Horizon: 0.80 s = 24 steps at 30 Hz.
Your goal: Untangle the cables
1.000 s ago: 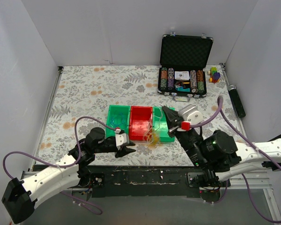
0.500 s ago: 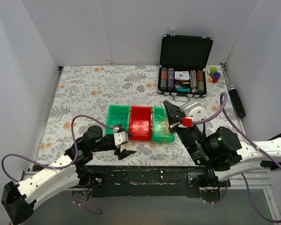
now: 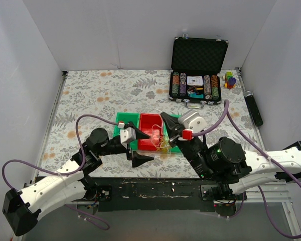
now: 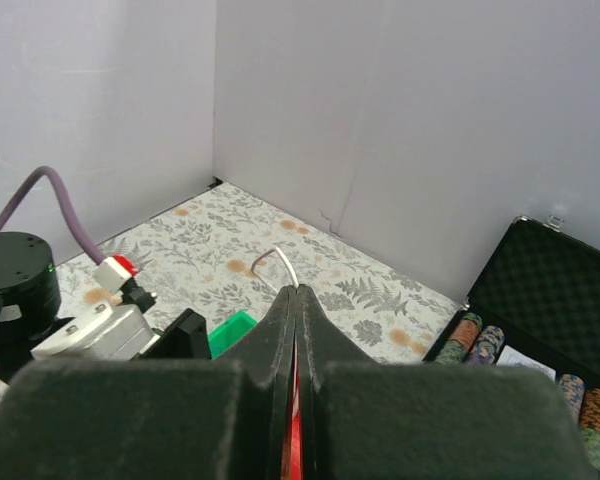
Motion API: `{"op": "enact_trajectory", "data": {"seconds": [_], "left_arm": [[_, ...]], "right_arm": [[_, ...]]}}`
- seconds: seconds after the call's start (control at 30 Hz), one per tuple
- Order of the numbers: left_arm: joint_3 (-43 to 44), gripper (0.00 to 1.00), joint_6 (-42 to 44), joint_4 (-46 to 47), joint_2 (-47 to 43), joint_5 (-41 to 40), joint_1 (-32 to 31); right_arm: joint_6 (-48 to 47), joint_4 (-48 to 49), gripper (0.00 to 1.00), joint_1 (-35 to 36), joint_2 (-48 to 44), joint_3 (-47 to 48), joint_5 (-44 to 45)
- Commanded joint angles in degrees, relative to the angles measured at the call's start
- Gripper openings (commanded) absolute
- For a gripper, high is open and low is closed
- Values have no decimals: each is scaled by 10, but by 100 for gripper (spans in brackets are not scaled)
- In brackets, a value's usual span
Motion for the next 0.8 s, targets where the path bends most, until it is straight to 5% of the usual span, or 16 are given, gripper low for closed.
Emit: {"op": "enact_trajectory", "data": {"seconds": [0.0,0.13,0.43,0.6,0.7,0.77], "left_arm": [[26,98,-27,36,4,70,-2],[38,98,14,-3,-8,72,-2],[43,98,-67,64,0,-138,-2],[45,98,-90,80,19,-88,-3],[38,98,-76,85,28,12,-3],[31,85,-58,76,30,65,-3]], "right_arm": [[44,-14,1,64,14,38,-24],[47,-20,1,64,17,41,-24],[64,-21,1,64,27,48,-47],[77,-24,1,64,37,59,-63],[79,-16,1,64,37,60,-69],[68,-11,1,64,39,63,-65]]}}
